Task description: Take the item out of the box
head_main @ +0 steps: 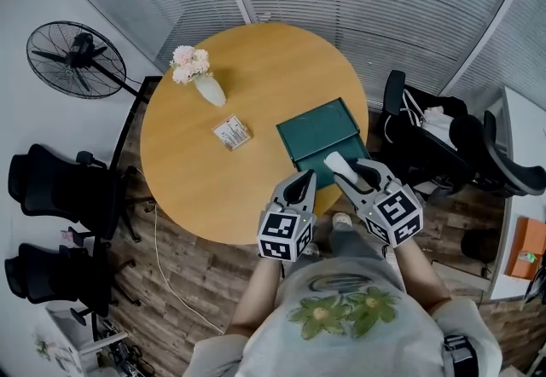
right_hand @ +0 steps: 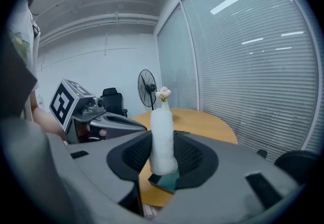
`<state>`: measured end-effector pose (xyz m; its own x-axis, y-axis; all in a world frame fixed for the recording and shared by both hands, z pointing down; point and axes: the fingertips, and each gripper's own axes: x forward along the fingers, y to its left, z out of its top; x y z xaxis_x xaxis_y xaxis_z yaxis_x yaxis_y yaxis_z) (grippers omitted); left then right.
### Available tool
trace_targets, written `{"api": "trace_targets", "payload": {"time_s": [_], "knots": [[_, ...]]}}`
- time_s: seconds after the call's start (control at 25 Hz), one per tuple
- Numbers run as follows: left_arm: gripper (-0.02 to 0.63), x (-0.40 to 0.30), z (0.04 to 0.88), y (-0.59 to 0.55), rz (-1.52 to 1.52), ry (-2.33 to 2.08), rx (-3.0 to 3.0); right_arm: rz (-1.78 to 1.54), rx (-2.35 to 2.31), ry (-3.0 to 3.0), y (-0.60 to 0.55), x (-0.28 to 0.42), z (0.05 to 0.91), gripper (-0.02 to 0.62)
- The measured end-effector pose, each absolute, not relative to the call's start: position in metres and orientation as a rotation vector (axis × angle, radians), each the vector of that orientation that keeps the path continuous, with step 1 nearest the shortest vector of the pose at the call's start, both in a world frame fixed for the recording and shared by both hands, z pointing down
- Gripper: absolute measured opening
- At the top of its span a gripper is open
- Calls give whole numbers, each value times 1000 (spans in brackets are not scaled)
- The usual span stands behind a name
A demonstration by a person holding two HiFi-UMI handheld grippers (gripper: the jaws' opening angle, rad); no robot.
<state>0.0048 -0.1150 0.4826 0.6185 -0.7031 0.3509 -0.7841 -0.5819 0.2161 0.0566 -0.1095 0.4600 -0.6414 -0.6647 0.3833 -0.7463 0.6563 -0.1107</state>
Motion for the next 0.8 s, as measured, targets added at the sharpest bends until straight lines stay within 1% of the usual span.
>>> {"api": "trace_targets", "payload": {"time_s": [0.8], "knots": [[2,8,483,-107,331,-1164,2512,375,1157,-2554,-101,57,460,137]]}}
